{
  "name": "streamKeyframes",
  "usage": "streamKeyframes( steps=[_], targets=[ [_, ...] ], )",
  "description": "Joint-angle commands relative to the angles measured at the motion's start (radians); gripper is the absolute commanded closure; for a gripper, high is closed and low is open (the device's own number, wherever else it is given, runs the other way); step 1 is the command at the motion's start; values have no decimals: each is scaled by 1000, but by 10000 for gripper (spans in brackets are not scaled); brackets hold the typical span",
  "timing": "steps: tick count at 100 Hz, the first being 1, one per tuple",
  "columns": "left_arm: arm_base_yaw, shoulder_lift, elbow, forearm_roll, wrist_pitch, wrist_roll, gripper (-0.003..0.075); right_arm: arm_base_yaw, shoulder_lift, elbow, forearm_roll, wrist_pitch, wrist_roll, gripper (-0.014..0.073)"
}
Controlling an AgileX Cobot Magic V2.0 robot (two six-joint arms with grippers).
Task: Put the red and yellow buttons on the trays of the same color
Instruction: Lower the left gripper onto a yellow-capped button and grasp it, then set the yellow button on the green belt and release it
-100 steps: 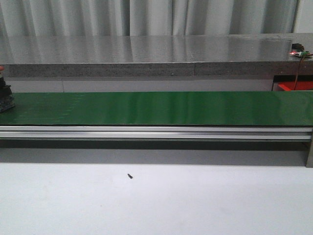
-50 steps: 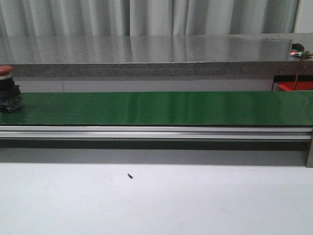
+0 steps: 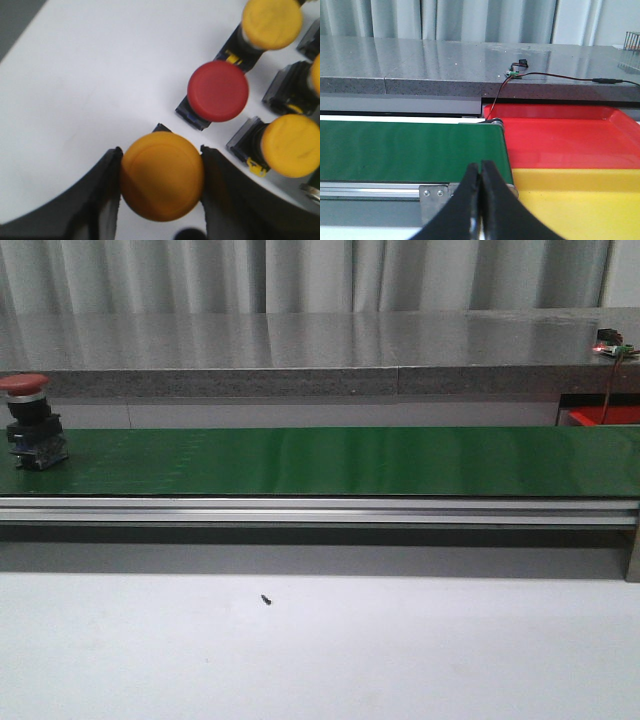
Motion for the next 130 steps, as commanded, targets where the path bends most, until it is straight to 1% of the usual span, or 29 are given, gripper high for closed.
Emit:
streamKeyframes(
  steps=[1,16,28,43,63,76,99,117,123,130],
  targets=[
    [1,-103,-26,-4,-32,-9,572,3,-17,-19,-3,-75,1,715],
    [-1,-168,-26,-6,-8,-9,572,3,-17,-19,-3,-75,1,715],
    [-7,-181,-59,-40,38,-9,572,3,-17,-19,-3,-75,1,715],
    [-78,-181,-126,-39,97,2,572,3,-17,-19,-3,-75,1,715],
    [-187,-167,-188,-39,117,2,572,3,-17,-19,-3,-75,1,715],
    [-259,-138,-190,-41,115,2,572,3,-17,-19,-3,-75,1,715],
    [-332,-69,-190,-50,115,2,572,3,-17,-19,-3,-75,1,715],
    [-346,-32,-190,-50,120,2,571,3,-17,-19,-3,-75,1,715],
    [-346,-25,-190,-50,124,2,556,3,-17,-19,-3,-75,1,715],
    [-346,-23,-190,-50,124,3,491,3,-17,-19,-3,-75,1,715]
  ],
)
